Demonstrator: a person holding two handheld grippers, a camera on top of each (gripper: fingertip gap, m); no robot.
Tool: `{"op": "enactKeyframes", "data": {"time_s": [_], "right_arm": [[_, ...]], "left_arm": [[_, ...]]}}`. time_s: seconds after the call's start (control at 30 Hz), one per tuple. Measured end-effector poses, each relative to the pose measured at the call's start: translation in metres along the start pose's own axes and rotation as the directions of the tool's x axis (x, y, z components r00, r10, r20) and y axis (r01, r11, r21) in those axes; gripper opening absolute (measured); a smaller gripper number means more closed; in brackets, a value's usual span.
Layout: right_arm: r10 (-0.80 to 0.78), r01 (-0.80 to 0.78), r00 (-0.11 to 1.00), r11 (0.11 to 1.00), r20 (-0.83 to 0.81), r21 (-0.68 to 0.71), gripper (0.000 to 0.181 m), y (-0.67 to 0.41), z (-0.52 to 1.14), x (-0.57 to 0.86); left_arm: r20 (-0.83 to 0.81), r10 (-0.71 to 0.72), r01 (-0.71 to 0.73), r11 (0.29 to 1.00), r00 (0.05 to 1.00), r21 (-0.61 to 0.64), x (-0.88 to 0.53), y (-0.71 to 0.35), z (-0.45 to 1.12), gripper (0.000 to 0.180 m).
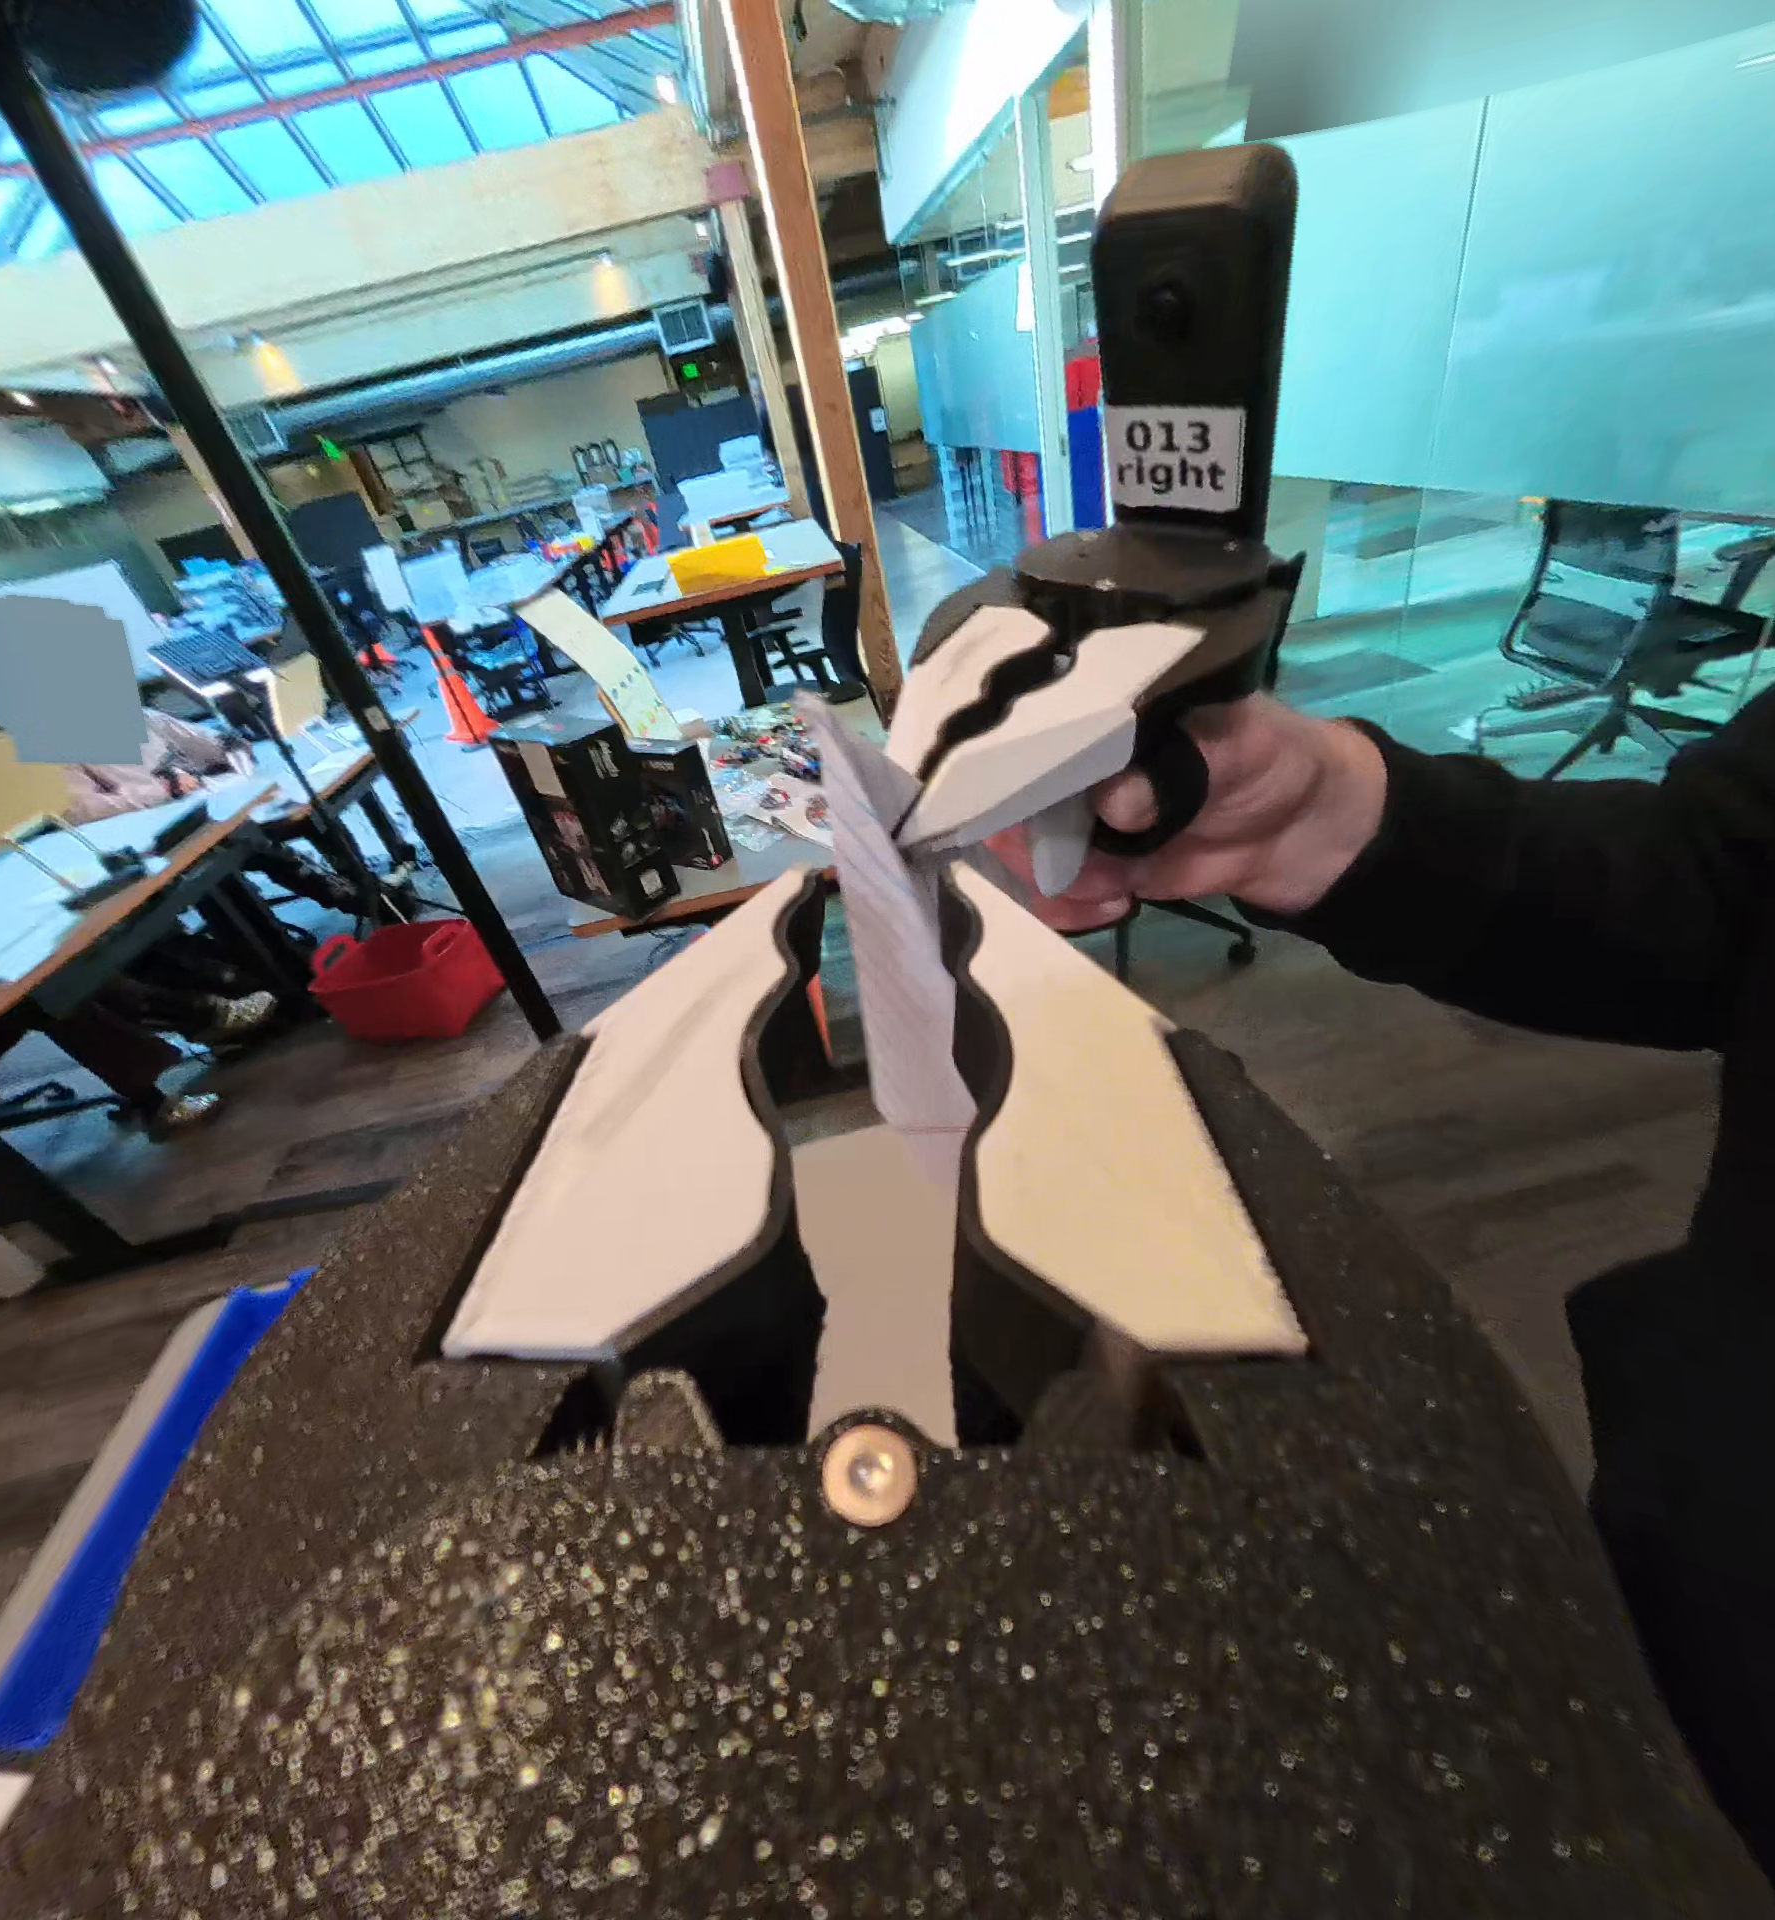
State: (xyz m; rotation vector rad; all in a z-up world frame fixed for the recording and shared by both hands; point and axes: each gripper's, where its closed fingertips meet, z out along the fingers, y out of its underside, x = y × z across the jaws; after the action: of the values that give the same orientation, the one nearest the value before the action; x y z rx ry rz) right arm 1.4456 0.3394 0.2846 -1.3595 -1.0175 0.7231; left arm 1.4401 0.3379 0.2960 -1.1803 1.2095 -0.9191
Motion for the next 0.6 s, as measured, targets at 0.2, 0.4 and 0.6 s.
{"op": "enactKeyframes", "data": {"time_s": [0.2,0.4,0.6], "right_arm": [[-0.006,0.006,0.997,1.000,-0.073,-0.010,0.000,0.012,0.008,-0.002],[-0.113,0.106,0.969,0.993,-0.220,-0.046,0.005,0.014,0.017,0.002],[-0.121,0.109,0.966,0.992,-0.230,-0.065,0.003,0.022,0.007,0.000]], "left_arm": [[0.104,-0.042,0.045,0.999,0.994,-0.025,-0.006,0.025,0.006,0.002],[0.148,-0.102,0.101,0.995,0.984,0.014,-0.009,0.028,0.004,0.000],[0.117,-0.217,0.204,0.972,0.969,0.116,-0.013,0.021,-0.009,0.000]]}}
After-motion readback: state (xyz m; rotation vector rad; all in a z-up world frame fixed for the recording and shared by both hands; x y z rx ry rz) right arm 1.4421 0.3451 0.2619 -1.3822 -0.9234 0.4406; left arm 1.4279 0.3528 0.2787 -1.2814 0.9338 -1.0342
